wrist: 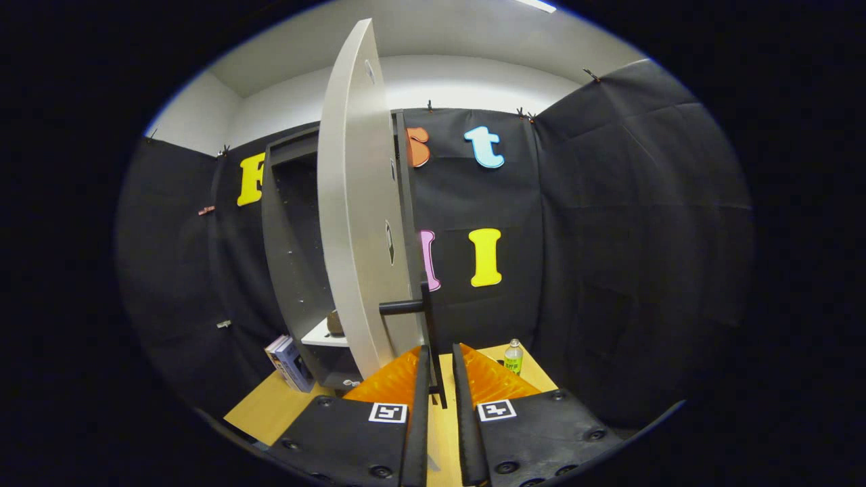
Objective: Open the shoe cabinet door, grab the shoes and put them into the shoe cabinet, then close the shoe cabinet door.
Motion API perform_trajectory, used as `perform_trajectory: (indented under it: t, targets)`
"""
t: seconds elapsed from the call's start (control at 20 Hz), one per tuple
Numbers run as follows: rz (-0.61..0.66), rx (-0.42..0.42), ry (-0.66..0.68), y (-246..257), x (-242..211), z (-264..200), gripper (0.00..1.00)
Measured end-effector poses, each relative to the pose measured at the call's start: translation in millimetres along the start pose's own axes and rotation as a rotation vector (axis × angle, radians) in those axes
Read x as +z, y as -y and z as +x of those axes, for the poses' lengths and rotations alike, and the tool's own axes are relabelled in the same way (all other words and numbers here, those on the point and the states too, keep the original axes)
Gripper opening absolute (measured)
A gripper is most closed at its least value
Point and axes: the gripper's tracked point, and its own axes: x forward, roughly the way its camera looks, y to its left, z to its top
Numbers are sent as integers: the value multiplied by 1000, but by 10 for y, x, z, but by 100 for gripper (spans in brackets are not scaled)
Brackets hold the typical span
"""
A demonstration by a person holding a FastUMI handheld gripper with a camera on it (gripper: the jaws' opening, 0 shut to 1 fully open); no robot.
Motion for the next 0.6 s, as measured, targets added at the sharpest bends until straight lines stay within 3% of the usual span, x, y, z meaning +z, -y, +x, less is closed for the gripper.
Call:
perform_trajectory:
  t: [0.25,0.55,0.6]
  targets:
    - [-52,-91,12,28,-10,-15,22]
    - [-25,-100,4,-200,-17,-506,23]
    - [-19,-82,-13,-316,-54,-570,32]
